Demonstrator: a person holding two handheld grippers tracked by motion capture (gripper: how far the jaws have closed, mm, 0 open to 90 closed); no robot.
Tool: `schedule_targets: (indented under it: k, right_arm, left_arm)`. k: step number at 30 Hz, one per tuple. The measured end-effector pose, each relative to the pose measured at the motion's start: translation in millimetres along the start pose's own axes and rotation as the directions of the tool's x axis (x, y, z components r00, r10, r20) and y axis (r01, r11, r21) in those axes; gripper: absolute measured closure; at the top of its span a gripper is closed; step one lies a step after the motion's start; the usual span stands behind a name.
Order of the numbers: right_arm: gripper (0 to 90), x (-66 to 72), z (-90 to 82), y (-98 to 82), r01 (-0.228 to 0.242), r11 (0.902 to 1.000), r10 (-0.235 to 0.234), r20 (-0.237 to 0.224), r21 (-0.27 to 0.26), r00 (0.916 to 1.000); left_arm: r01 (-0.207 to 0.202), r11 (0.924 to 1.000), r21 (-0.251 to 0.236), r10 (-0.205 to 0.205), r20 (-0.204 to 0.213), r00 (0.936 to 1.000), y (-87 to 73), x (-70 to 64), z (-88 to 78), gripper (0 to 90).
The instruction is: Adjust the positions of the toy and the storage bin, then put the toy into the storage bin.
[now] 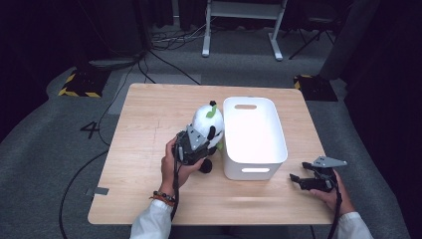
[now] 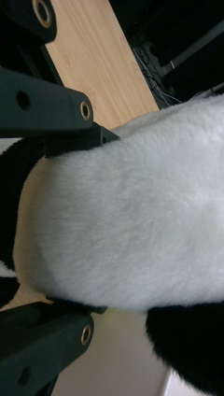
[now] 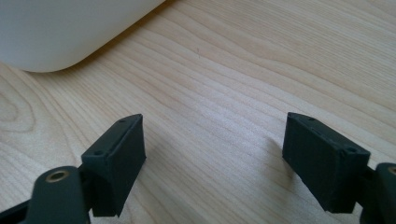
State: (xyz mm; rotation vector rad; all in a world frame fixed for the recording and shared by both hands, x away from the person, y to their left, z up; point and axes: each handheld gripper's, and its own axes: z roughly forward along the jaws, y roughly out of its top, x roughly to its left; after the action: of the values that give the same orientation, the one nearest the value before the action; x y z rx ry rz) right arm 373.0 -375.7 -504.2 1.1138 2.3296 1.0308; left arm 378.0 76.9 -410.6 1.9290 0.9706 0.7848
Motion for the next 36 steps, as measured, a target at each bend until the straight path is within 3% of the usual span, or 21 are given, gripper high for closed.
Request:
schedule_targets:
  k: [13,19,36]
  right_arm:
    - [21.1,0.0,0.0,0.0,-0.001,1.0000,0.001,0.000,0.000,1.0000]
    - [21.1,0.1,0.0,0.0,-0.002,1.0000,0.002,0.001,0.000,1.0000]
    - [21.1,0.0,0.1,0.1,-0.001,1.0000,0.001,0.000,0.000,1.0000]
  left_arm:
    - [-0.002,1.0000,-0.007,0.002,-0.008,1.0000,-1.0,-1.0,4.0,45.2]
    - [0.019,0.9993,-0.033,-0.019,0.015,0.9997,-5.1,2.9,0.5,47.5]
    - [0.072,0.9956,-0.060,-0.070,0.031,0.9971,-7.3,10.3,-3.1,48.1]
